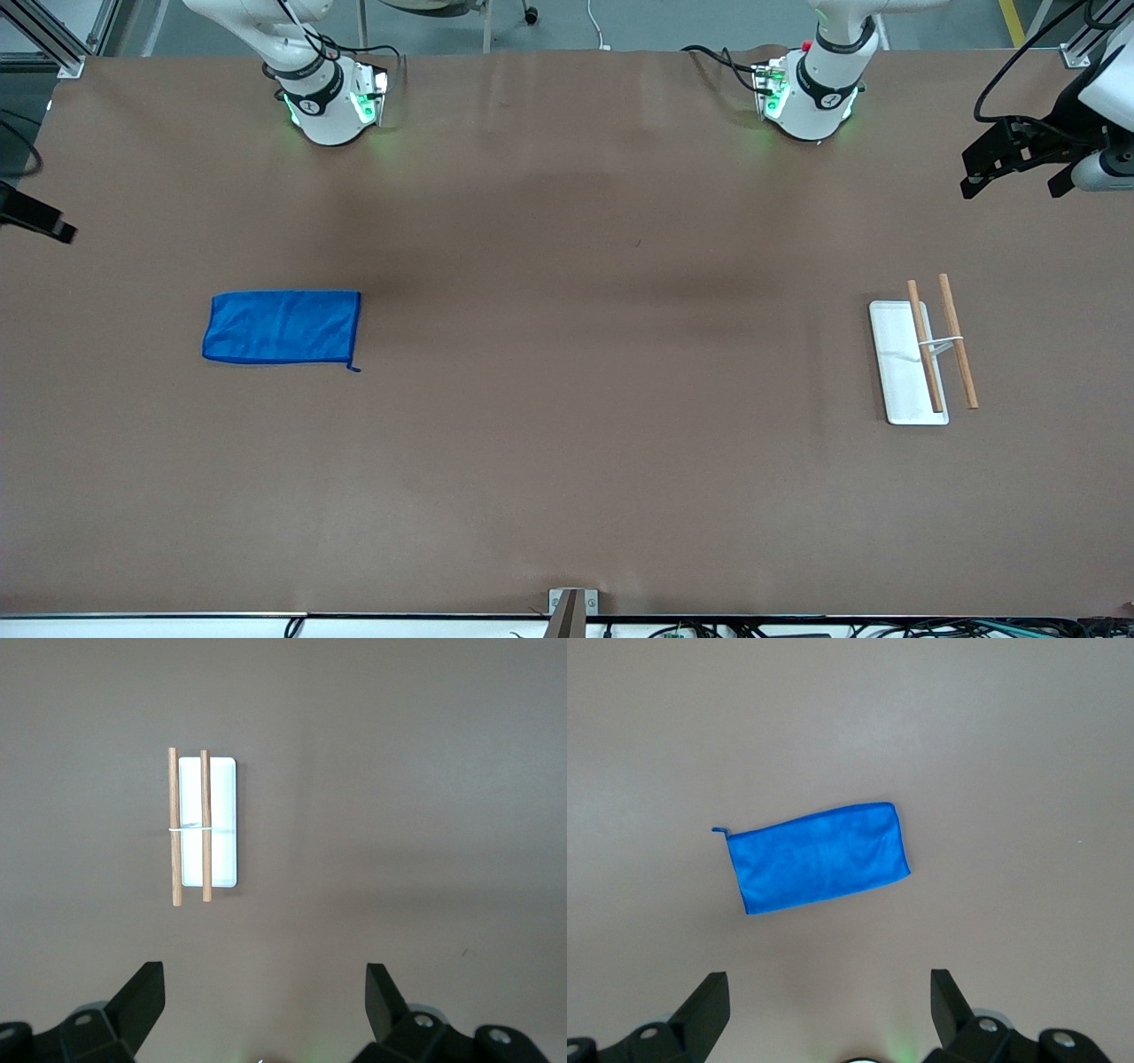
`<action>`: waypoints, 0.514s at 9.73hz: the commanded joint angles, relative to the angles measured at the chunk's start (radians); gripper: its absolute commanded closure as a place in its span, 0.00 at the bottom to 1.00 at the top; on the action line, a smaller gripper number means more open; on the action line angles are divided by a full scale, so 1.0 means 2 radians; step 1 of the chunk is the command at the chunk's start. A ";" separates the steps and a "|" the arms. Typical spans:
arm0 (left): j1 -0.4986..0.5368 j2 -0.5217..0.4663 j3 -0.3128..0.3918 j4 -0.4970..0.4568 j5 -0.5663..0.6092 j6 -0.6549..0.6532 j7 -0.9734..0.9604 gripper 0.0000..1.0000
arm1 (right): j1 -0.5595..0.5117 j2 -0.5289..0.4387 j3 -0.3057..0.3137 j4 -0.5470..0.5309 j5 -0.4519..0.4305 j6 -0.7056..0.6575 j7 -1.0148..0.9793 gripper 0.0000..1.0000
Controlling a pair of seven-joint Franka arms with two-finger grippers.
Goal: Right arm passes towel to left arm to hang
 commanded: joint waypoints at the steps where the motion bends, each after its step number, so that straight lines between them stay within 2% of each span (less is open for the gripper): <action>1: 0.002 0.005 -0.001 -0.005 -0.005 -0.003 0.011 0.00 | -0.001 -0.001 0.004 -0.132 -0.004 0.114 -0.009 0.00; 3: 0.002 0.005 -0.001 -0.005 -0.004 -0.003 0.011 0.00 | 0.000 -0.001 0.005 -0.251 -0.006 0.249 -0.038 0.00; 5: 0.002 0.006 -0.001 -0.005 -0.005 -0.003 0.011 0.00 | -0.008 0.005 0.005 -0.371 -0.006 0.431 -0.081 0.00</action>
